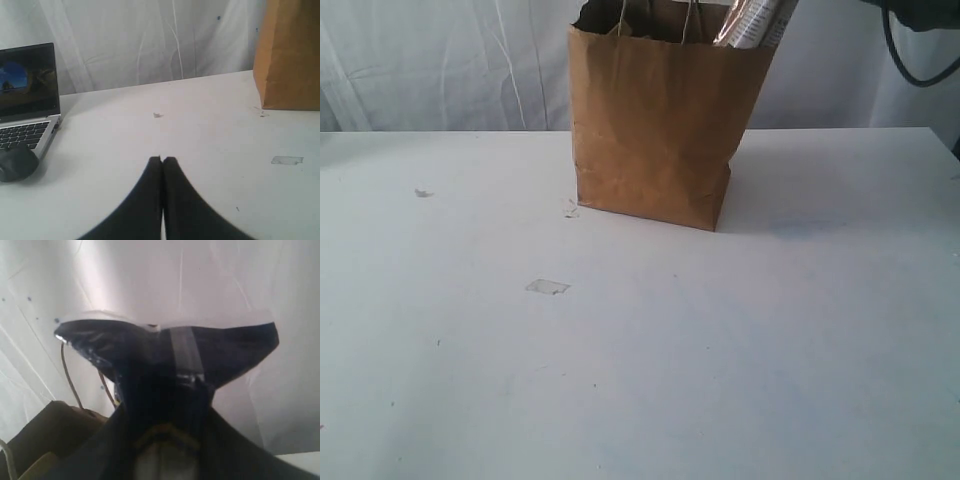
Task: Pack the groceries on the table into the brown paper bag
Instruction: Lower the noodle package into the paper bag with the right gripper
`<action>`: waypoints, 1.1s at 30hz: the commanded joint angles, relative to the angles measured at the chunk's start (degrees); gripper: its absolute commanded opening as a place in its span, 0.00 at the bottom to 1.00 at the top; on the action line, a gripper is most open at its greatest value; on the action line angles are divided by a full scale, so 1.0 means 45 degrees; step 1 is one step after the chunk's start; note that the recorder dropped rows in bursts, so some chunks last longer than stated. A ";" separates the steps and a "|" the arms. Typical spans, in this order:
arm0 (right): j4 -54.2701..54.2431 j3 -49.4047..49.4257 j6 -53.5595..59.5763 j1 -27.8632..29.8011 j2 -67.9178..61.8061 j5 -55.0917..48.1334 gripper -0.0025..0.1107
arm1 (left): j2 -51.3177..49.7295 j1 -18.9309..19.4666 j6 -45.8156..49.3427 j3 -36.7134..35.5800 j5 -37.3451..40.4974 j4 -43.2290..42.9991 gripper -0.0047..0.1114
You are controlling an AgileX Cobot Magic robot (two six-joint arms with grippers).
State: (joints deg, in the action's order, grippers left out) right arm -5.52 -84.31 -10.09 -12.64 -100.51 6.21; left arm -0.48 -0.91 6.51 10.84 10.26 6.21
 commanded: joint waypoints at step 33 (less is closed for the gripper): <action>0.0335 -0.0053 0.3966 -0.1235 0.0072 0.0562 0.30 | 0.0107 -0.0081 -0.0027 -0.0034 0.0016 0.0020 0.04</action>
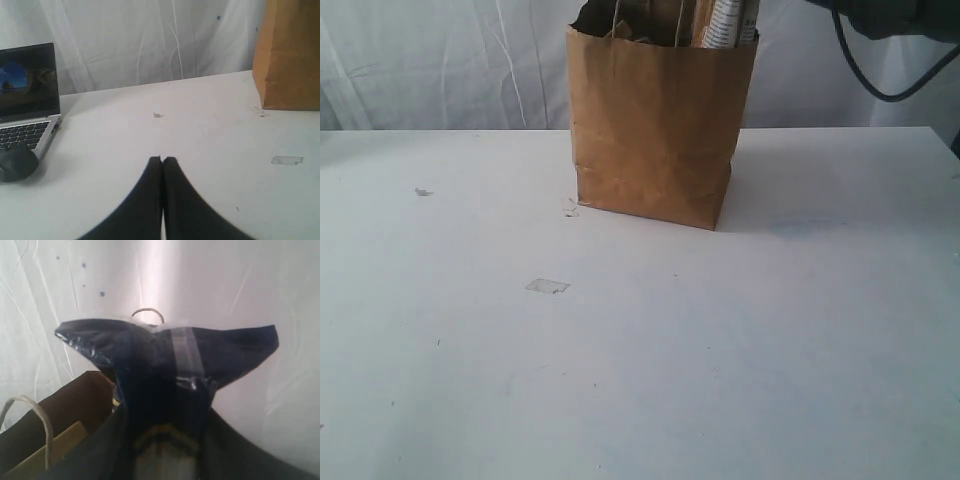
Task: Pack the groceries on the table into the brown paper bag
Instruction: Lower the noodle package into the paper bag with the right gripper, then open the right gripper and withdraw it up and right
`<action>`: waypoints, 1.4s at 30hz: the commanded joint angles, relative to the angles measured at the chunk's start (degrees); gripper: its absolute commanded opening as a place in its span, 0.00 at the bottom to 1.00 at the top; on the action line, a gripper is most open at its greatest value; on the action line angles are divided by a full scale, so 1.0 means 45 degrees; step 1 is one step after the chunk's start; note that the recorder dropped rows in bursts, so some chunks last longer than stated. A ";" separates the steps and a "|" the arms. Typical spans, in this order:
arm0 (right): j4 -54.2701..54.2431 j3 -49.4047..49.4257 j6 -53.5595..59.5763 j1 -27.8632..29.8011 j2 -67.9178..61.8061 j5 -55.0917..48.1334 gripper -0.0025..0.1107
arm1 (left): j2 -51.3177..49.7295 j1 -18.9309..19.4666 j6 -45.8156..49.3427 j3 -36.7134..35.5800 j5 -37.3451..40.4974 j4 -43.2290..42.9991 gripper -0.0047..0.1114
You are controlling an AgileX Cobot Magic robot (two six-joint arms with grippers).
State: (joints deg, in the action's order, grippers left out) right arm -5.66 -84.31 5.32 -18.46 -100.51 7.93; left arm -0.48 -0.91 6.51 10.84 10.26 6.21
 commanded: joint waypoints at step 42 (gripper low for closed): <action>0.0290 -0.0053 0.1539 -0.0480 0.0215 -0.1101 0.59 | 0.0107 -0.0081 -0.0026 -0.0034 0.0016 0.0020 0.04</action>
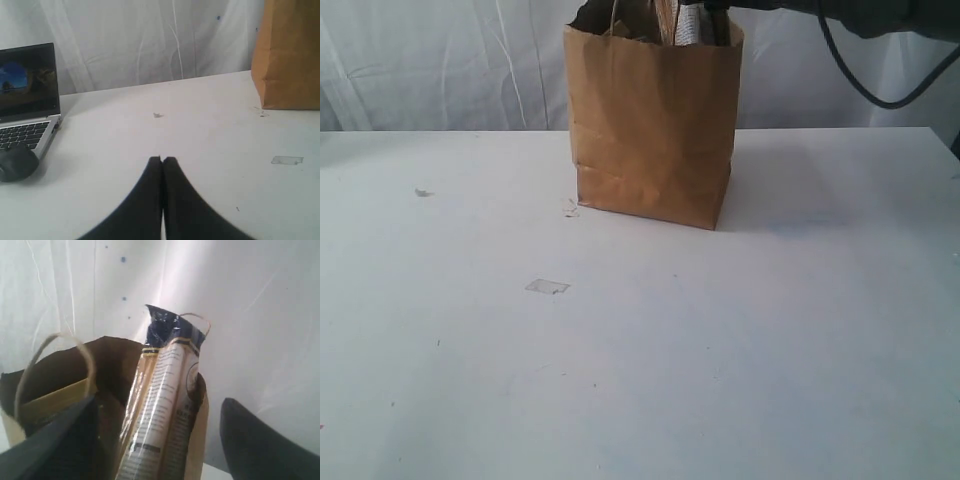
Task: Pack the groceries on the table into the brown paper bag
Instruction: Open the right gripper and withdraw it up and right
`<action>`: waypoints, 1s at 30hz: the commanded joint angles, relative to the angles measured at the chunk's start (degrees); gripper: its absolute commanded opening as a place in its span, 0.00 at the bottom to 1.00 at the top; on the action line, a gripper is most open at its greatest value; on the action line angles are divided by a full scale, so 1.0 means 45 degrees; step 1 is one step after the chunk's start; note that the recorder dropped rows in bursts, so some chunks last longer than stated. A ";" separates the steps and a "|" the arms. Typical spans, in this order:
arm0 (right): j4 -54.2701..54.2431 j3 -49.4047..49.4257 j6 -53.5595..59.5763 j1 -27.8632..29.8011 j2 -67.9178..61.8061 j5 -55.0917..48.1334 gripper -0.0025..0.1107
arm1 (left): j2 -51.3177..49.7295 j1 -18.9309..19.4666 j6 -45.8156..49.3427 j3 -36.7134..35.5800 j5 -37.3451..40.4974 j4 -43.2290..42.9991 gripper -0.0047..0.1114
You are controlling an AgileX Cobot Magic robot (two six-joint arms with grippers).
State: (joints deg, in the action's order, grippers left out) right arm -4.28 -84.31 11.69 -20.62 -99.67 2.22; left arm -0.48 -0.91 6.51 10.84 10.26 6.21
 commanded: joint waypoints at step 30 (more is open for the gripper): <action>0.5551 -0.0053 -0.2443 0.1197 0.3828 -0.7247 0.02 | 0.0107 -0.0081 -0.0026 -0.0034 0.0016 0.0020 0.04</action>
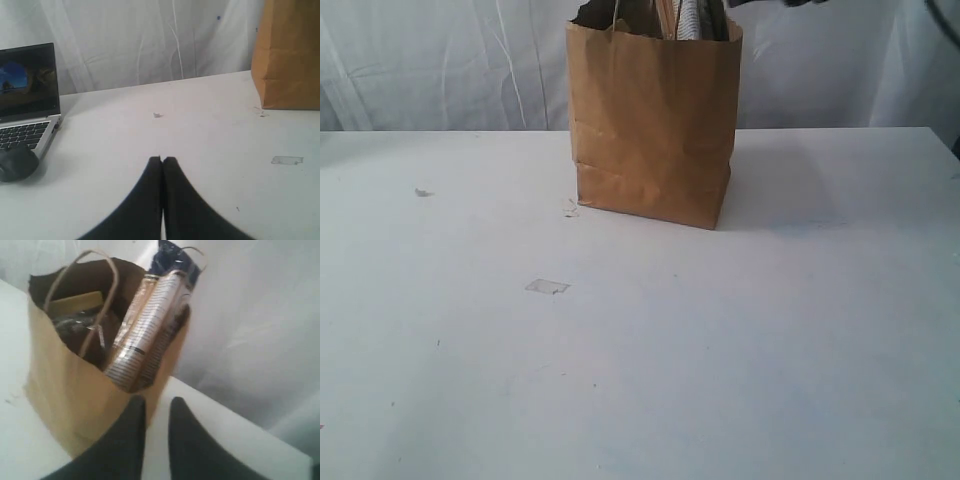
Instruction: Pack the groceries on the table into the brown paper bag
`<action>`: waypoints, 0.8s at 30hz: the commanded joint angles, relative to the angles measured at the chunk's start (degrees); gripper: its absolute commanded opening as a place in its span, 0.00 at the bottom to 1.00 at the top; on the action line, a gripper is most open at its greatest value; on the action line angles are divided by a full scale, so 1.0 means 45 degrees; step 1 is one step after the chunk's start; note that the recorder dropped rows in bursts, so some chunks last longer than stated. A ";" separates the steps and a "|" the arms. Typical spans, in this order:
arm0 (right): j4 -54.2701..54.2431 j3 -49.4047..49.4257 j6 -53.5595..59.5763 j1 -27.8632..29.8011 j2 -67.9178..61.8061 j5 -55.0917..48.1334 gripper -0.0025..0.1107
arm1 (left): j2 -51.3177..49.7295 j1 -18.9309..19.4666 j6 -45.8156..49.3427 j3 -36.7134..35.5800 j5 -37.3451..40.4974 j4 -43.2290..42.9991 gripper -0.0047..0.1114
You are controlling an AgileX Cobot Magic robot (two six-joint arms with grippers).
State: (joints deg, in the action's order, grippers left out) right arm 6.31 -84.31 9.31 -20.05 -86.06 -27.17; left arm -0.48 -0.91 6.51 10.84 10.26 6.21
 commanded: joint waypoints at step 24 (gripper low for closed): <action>0.1509 0.6315 -0.5516 0.5862 1.1668 -0.1278 0.02 | 0.0107 -0.0081 -0.0049 -0.0034 0.0016 0.0020 0.04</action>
State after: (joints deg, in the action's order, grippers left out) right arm 13.10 -56.14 -15.04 6.04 -38.42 -32.82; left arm -0.48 -0.91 6.51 10.84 10.26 6.21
